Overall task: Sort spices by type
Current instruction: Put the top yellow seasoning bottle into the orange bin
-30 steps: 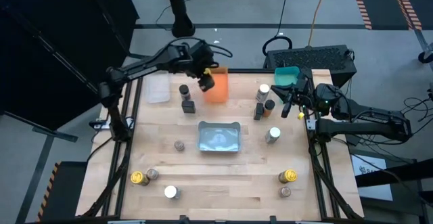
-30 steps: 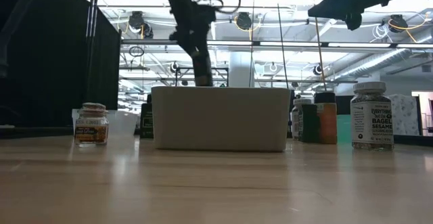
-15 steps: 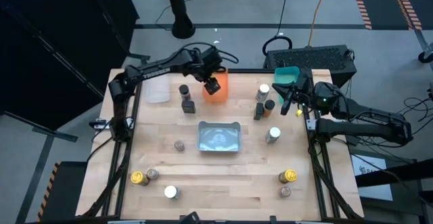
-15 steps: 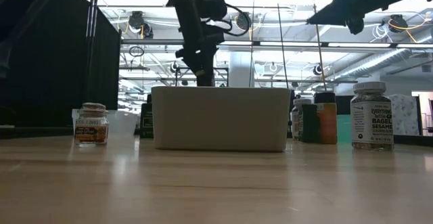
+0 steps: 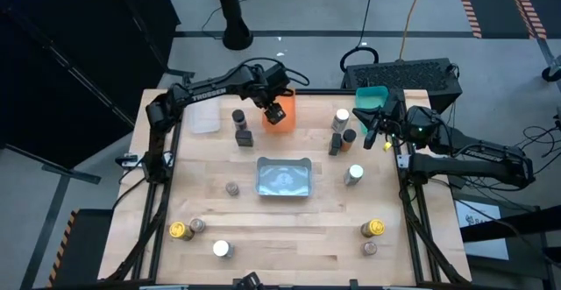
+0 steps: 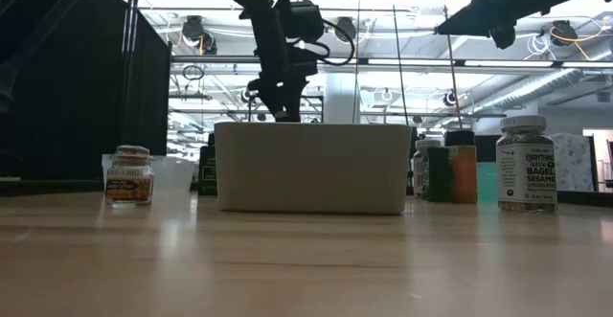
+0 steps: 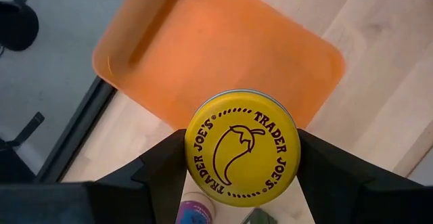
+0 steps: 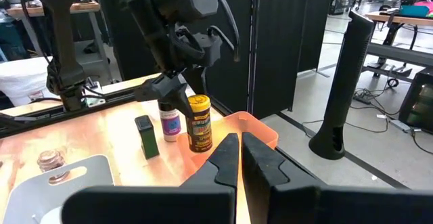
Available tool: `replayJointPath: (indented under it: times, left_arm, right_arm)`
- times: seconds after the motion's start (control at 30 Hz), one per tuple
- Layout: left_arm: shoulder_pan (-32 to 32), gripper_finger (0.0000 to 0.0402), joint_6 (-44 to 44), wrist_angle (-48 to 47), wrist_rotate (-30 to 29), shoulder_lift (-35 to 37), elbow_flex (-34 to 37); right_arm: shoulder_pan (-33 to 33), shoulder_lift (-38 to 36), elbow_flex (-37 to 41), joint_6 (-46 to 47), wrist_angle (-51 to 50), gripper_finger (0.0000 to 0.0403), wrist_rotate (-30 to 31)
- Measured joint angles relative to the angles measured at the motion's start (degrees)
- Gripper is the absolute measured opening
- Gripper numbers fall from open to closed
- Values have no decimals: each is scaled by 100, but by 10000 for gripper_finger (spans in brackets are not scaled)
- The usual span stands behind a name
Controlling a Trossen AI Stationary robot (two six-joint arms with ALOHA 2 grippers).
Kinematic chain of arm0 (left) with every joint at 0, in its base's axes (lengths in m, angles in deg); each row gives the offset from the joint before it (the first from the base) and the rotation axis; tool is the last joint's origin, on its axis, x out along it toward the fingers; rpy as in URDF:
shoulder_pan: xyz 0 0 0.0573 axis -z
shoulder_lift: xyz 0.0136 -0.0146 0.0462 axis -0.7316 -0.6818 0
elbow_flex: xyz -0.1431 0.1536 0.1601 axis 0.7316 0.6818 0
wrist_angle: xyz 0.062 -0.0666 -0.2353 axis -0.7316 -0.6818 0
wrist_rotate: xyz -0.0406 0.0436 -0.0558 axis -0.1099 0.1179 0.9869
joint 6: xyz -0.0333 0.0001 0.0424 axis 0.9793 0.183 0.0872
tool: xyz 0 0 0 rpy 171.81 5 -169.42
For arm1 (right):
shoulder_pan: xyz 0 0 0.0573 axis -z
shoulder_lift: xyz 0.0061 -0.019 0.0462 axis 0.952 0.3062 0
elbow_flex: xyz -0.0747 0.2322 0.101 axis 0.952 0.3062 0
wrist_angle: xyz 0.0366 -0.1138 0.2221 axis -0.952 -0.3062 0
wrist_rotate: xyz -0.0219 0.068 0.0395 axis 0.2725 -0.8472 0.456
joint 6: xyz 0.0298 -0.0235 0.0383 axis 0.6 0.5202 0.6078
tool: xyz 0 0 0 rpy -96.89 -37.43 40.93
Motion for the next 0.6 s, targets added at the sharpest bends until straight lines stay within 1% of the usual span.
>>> replayJointPath:
  times: [0.6]
  left_arm:
    - [-22, 241, 48, 49, -20, 13, 114]
  right_arm:
    - [0, 0, 0, 2, -7, 0, -4]
